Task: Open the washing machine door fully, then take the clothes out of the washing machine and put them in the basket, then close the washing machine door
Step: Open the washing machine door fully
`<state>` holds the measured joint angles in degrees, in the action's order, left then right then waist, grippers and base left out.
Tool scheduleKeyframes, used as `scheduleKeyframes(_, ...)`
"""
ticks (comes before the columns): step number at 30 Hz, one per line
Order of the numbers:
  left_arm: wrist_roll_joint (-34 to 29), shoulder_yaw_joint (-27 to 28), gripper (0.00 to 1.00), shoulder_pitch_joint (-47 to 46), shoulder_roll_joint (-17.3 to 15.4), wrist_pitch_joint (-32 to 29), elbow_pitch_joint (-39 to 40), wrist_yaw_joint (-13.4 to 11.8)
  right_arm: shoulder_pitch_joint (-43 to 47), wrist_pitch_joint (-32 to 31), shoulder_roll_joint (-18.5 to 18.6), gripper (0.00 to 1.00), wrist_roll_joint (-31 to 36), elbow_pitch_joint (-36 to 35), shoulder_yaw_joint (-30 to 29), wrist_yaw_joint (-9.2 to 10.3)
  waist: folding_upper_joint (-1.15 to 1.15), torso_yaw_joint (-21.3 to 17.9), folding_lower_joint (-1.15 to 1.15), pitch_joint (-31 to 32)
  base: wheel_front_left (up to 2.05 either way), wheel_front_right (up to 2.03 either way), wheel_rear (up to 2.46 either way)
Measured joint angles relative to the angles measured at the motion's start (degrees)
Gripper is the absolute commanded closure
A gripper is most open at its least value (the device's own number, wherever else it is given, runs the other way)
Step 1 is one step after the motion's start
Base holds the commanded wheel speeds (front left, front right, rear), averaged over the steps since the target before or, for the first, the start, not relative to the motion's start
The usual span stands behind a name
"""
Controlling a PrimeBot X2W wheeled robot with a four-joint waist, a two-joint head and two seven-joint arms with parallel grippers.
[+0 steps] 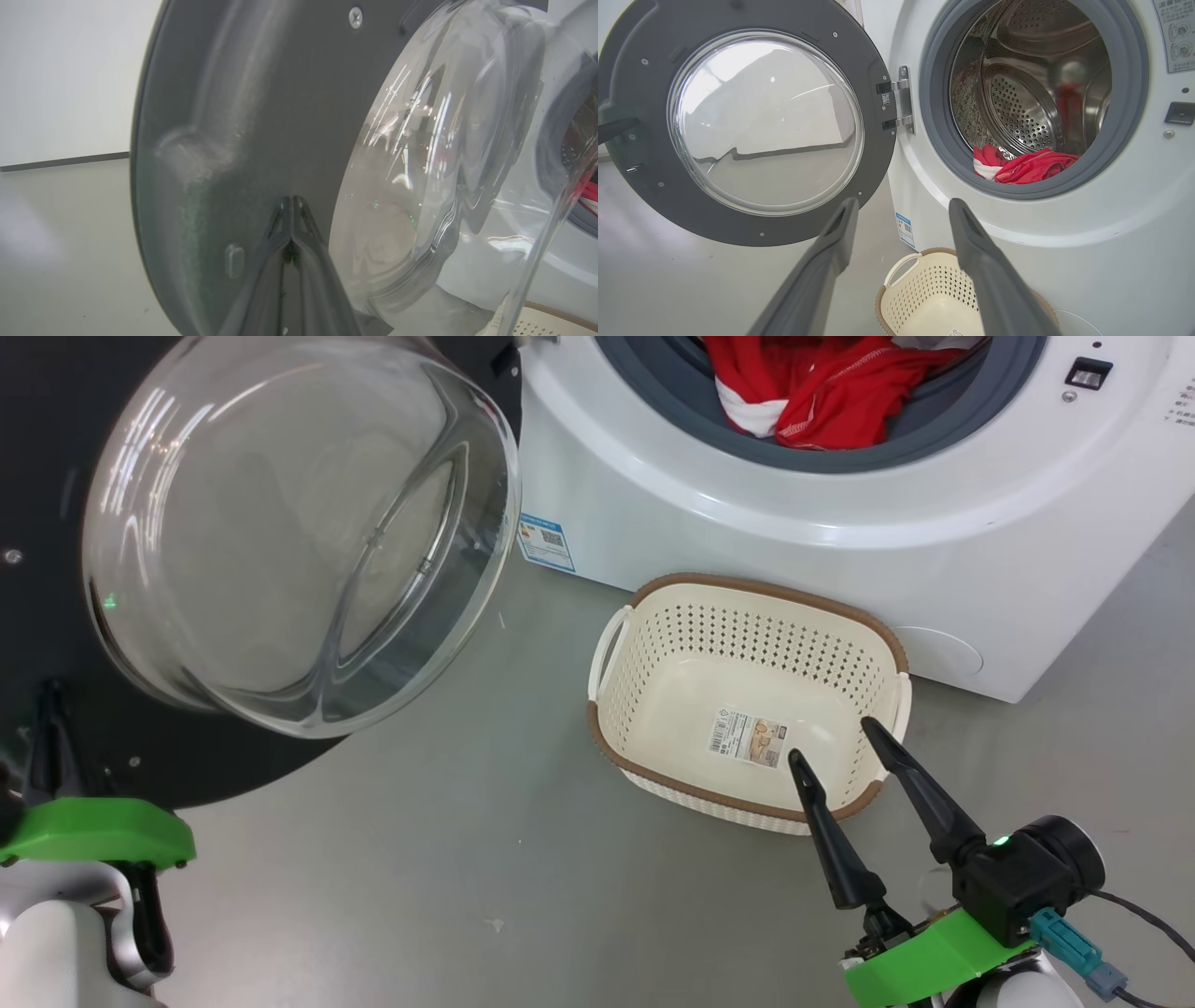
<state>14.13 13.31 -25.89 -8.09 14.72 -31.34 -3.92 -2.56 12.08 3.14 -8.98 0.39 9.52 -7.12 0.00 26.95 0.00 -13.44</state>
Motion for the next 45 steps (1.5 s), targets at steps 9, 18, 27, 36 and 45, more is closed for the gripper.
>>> scheduleKeyframes(9,-1.19,2.14,1.00,-0.46,0.57,0.00,-0.78,0.51,-0.02,0.00,0.02,0.00,0.00,-0.10,-0.13,0.00,0.00,-0.77,0.00,-0.09,0.00,0.00,0.00)
scheduleKeyframes(18,-2.52,3.92,1.00,-0.45,2.01,0.00,-0.56,1.02,-0.20,0.10,0.02,0.00,-0.04,0.22,-0.24,0.00,0.00,-1.26,0.00,0.22,0.00,0.00,0.00)
scheduleKeyframes(27,-3.43,3.83,1.00,1.35,4.28,0.00,4.98,2.87,-0.21,1.05,0.01,0.00,-0.90,1.43,-1.43,0.00,0.00,-1.34,0.00,1.90,0.00,0.00,0.00)
scheduleKeyframes(36,-6.02,-0.74,0.00,7.10,5.57,0.00,13.44,4.02,-0.19,2.05,-0.01,0.00,-2.11,2.65,-2.91,0.00,0.00,-1.67,0.00,4.36,0.00,0.00,0.00)
scheduleKeyframes(45,-6.87,-6.78,0.00,10.76,5.83,0.00,23.12,6.93,-0.15,2.13,-0.04,0.00,-3.50,3.14,-3.64,0.00,0.00,-3.71,0.00,5.99,0.00,0.00,0.00)
